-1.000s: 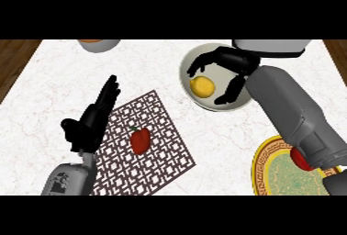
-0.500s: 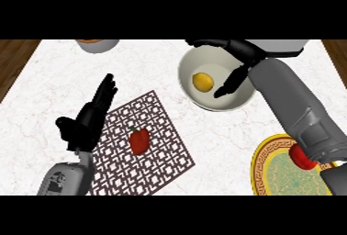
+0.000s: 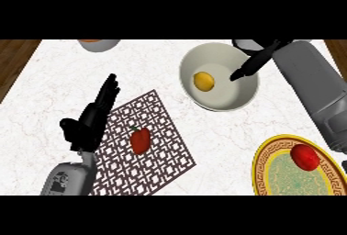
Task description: Pick the lemon from the plate and place it in the bowl
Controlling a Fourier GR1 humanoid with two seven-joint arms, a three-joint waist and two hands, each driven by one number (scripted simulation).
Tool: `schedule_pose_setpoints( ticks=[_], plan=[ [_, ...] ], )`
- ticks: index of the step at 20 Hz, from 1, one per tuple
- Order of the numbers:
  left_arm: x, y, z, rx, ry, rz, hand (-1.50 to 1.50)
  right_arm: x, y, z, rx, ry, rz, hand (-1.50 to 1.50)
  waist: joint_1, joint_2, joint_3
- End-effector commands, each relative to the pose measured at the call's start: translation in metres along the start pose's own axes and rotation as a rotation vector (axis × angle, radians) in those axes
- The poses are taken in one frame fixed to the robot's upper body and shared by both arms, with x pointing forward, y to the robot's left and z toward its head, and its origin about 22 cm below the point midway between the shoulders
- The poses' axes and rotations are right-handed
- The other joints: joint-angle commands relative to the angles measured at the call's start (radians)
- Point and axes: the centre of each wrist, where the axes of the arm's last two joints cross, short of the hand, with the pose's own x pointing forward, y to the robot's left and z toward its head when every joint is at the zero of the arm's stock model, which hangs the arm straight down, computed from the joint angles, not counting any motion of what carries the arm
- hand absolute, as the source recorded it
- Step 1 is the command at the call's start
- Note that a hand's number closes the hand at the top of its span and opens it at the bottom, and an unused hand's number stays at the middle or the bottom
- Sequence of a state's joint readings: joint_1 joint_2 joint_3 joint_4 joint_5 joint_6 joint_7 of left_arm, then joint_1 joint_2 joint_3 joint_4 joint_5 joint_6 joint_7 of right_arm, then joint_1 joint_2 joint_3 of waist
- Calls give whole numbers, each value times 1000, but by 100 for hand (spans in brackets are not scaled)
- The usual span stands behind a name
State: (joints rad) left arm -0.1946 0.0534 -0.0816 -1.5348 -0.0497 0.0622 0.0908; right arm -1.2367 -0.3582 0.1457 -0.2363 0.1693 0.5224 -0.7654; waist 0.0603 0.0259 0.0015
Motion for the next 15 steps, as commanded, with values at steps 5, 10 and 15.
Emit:
schedule_pose_setpoints(
  ticks=[5, 10, 15],
  plan=[
    [-5, -3, 3, -7, 12, 0, 0, -5, -27, 40, 113, -82, -251, -150, 7, 10, 2],
    [2, -2, -1, -14, -22, -2, 0, 2, -38, 49, 124, -72, -251, -150, 27, 20, 4],
    [-2, -1, 0, -9, -15, -3, 0, -11, -31, 67, 142, -61, -267, -150, 15, 17, 4]
  ],
)
